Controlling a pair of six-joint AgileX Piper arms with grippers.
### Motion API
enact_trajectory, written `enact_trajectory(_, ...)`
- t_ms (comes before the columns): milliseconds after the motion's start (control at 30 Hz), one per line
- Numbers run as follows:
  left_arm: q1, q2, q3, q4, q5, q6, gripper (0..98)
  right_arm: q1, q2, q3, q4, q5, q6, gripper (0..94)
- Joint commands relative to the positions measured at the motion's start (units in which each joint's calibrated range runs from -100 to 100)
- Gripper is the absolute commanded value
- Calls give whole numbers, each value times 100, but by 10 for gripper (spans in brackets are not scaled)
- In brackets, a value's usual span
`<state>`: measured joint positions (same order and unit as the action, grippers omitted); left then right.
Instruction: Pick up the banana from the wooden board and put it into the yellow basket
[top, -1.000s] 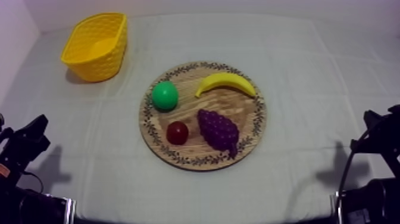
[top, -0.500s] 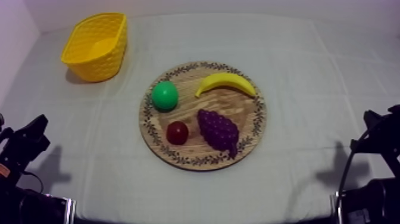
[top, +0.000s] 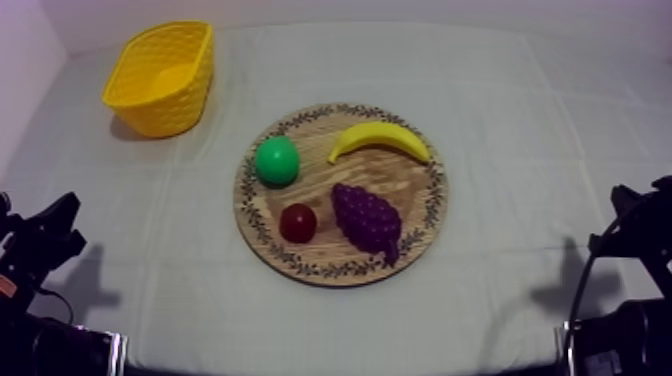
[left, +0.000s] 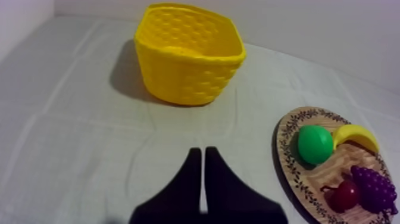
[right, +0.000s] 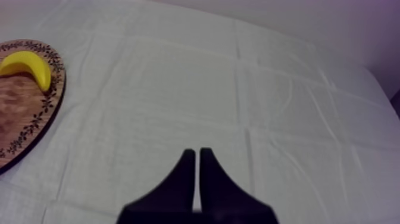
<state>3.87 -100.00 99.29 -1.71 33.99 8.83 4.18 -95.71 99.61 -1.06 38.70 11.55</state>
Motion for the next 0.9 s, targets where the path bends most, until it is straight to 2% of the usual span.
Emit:
enact_trajectory(0,0,0,4,-3,5,15,1,3,-5,5,1,1,1,4)
enact_trajectory(167,11,0,13,19,-37,194,1,3,-5,5,1,1,1,4)
enact_trajectory(400,228,308,-132,67,-395,-3,1,3,-5,5,1,1,1,4)
enact_trajectory(700,525,2491,-2006,117,-374,-494,1,3,-5,5,1,1,1,4)
enact_trajectory(867,556,4073,-3504,517,49,-1195,1,3,-5,5,1,1,1,4)
